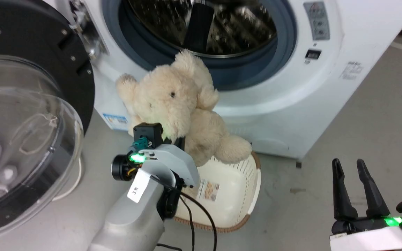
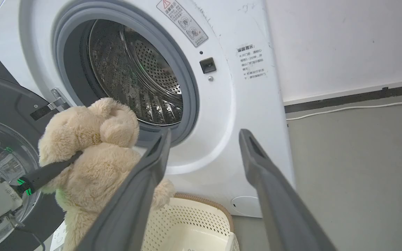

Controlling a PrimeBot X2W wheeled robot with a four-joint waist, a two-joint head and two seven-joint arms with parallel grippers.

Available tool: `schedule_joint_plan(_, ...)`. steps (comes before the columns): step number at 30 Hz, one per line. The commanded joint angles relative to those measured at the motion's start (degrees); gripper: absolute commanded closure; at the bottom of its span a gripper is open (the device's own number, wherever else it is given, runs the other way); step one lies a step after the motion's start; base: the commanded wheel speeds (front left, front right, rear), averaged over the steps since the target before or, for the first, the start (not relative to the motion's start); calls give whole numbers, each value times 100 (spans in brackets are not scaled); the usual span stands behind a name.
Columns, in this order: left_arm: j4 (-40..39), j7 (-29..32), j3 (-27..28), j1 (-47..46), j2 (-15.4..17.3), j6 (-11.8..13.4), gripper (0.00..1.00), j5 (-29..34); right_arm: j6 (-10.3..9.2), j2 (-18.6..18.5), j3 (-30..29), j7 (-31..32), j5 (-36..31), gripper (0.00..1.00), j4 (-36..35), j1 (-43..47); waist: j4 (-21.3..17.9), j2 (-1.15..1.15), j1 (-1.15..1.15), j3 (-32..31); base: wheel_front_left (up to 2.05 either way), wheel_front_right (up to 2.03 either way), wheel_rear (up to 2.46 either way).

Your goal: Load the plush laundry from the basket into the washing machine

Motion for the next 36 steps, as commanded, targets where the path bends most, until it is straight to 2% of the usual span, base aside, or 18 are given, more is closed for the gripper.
schedule_joint_plan(1,-154,-85,64,67,66,-41,100,97,5,-11,-16,-25,22,0,7,97,0,0,2,-262,0,0,0)
schedule_joint_plan(8,-957,-116,508,122,312,-28,100,580,5,-11,-24,-25,72,0,-4,154,-157,0,2,-360,0,0,0)
schedule_joint_plan(14,-1530,-117,881,87,372,-113,100,1132,5,-11,-46,-25,85,0,-64,93,-355,0,2,-177,0,0,0)
schedule_joint_plan(24,-1595,-118,1324,-403,320,-407,100,1846,5,-11,-76,-25,70,0,-216,-206,-669,0,2,496,0,0,0)
schedule_joint_plan(31,-1520,-118,1592,-884,402,-605,100,2286,5,-11,-100,-25,68,0,-326,-395,-845,0,2,1018,0,0,0)
schedule_joint_plan(36,-1418,-118,1772,-1344,392,-629,100,2518,5,-11,-140,-25,30,0,-391,-441,-846,0,2,1348,0,0,0)
